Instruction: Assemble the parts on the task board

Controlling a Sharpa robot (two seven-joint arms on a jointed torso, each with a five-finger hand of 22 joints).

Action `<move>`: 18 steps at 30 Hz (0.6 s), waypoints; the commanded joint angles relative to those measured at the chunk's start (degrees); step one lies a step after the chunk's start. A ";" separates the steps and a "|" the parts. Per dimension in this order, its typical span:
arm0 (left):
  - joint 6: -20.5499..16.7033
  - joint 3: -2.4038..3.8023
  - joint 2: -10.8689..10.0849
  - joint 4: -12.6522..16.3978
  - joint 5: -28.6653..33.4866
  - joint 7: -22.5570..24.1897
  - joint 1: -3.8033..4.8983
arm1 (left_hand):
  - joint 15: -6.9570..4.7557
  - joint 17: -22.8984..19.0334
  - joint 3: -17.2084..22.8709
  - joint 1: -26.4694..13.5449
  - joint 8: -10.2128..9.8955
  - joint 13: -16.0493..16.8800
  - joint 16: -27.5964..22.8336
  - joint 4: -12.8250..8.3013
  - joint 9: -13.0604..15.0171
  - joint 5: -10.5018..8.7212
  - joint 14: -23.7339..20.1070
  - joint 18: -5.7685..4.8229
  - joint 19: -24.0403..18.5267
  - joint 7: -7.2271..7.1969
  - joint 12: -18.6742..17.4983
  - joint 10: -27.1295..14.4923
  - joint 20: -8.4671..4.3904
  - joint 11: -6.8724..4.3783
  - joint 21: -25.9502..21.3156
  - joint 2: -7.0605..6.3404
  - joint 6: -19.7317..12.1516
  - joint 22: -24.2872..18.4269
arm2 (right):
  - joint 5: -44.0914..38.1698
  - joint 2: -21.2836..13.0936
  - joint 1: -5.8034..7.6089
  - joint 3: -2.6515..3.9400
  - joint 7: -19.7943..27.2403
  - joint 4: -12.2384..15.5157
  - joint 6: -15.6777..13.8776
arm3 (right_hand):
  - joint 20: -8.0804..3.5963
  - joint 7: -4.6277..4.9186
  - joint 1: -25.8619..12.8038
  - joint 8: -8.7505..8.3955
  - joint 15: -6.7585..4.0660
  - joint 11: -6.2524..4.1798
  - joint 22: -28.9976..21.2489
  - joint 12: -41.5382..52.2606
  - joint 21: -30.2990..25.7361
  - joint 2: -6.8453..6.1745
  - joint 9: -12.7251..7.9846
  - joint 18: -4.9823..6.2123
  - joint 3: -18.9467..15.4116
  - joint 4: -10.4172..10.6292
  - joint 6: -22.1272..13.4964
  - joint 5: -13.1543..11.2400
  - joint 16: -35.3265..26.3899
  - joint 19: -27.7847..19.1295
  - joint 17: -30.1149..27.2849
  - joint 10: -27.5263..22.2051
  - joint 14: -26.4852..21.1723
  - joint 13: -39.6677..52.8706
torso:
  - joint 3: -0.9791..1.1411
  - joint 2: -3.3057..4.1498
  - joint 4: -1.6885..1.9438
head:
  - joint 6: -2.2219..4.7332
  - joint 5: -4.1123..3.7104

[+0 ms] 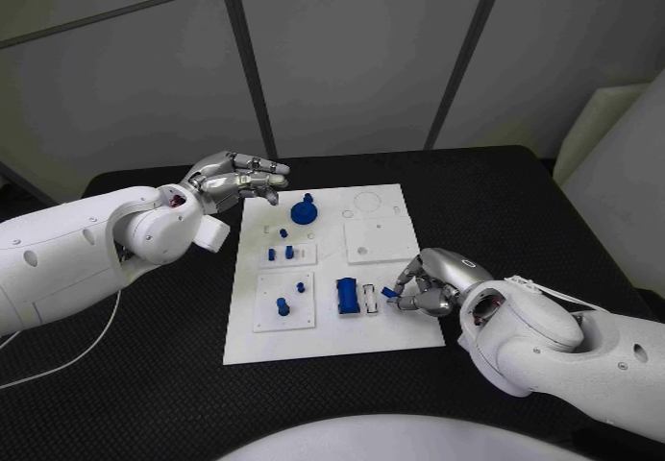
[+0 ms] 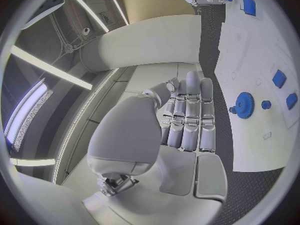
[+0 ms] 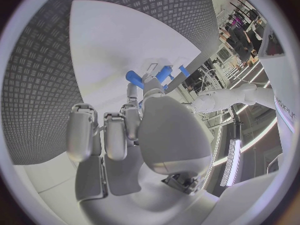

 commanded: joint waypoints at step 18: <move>0.61 0.03 -0.13 0.50 0.31 0.14 0.09 | 0.27 0.06 -0.25 -0.54 -0.29 0.07 -0.36 -0.06 -0.07 0.20 0.21 -0.72 0.20 0.22 -0.16 -0.09 0.27 0.04 -0.38 0.08 -0.27 -0.07 | 9.83 5.77 0.10 0.01 -0.81 -4.54 -0.38 | -0.40 -0.45 -1.22 0.51 -0.63 -1.40 6.99 0.29 0.26 3.90 -0.06 -0.77 -1.64 3.77 2.50 -0.13 0.51 1.81 10.12 1.55 4.86 -1.52 | 0.00 0.04 -0.04 | -0.28 0.39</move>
